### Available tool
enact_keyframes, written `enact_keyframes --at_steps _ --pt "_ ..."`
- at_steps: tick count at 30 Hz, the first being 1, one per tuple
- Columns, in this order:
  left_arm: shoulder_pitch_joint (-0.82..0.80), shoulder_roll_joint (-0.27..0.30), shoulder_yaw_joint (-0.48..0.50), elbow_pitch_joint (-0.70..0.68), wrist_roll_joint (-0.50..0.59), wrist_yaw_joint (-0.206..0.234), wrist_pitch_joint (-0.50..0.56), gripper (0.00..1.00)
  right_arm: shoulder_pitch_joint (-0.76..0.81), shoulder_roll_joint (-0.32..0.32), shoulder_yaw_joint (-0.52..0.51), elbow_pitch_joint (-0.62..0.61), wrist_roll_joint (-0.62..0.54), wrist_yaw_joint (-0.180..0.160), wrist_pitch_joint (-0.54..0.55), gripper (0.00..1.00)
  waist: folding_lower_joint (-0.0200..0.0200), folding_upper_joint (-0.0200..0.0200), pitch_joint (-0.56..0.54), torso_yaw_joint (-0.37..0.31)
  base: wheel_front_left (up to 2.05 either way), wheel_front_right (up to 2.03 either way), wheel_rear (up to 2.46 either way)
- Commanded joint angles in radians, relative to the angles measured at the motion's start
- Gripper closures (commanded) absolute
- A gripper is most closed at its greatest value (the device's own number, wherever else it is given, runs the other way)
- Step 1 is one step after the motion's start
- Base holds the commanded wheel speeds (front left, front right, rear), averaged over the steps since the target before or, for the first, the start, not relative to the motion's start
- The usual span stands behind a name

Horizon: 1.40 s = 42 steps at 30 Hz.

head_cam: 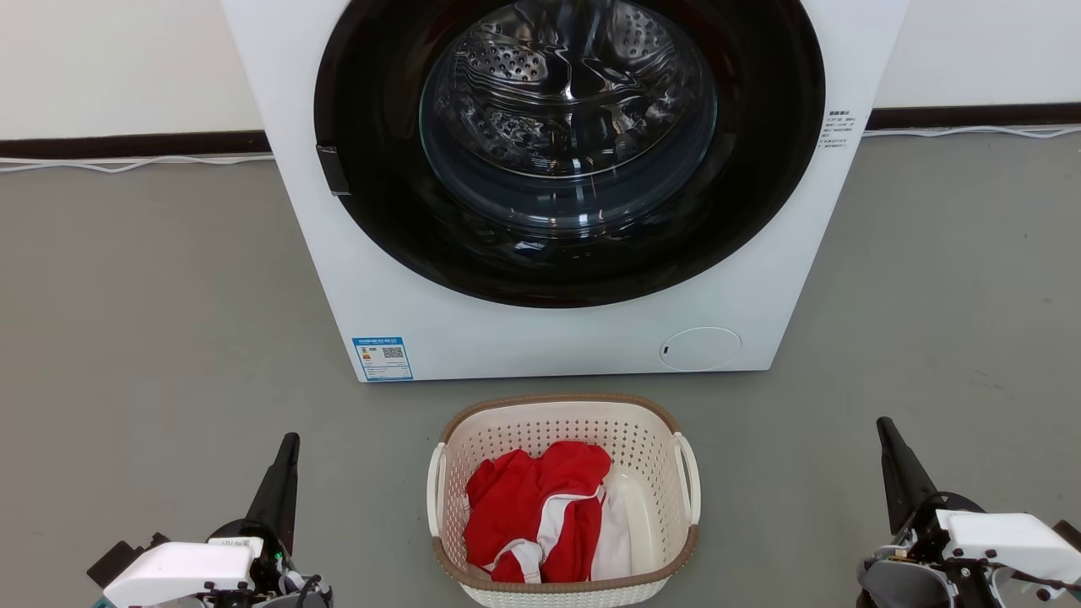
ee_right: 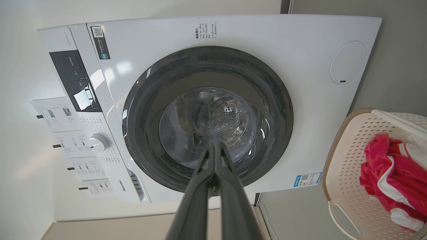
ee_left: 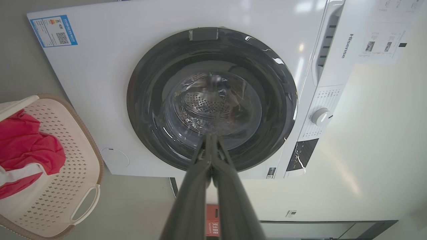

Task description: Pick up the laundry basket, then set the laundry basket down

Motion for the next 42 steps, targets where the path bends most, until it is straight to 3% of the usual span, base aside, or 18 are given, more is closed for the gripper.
enact_keyframes --at_steps 1,22,23,31,42 --pt "-0.056 0.010 0.030 -0.028 0.001 -0.003 0.006 1.00 -0.041 -0.004 0.020 -0.028 0.007 0.007 0.006 1.00 0.0000 0.0000 0.000 0.000 0.00 0.00 0.00" --pt "-0.056 0.010 0.030 -0.028 0.001 -0.003 0.006 1.00 -0.041 -0.004 0.020 -0.028 0.007 0.007 0.006 1.00 0.0000 0.0000 0.000 0.000 0.00 0.00 0.00" --pt "0.000 0.000 0.000 0.001 0.000 0.000 0.000 0.00 0.000 0.000 0.000 0.001 0.000 0.000 0.000 0.00 0.0000 0.0000 0.000 0.000 0.00 0.00 0.00" --pt "0.011 -0.003 -0.011 0.011 0.003 0.000 -0.021 0.00 0.012 0.001 0.012 0.003 -0.008 0.000 -0.020 0.00 0.0022 0.0000 -0.001 0.000 0.00 0.00 0.00" --pt "0.016 -0.002 -0.022 0.002 0.040 0.000 -0.053 0.00 0.015 0.001 0.020 -0.016 -0.081 0.001 -0.052 0.00 0.0000 0.0000 0.002 -0.001 0.00 0.00 0.00"
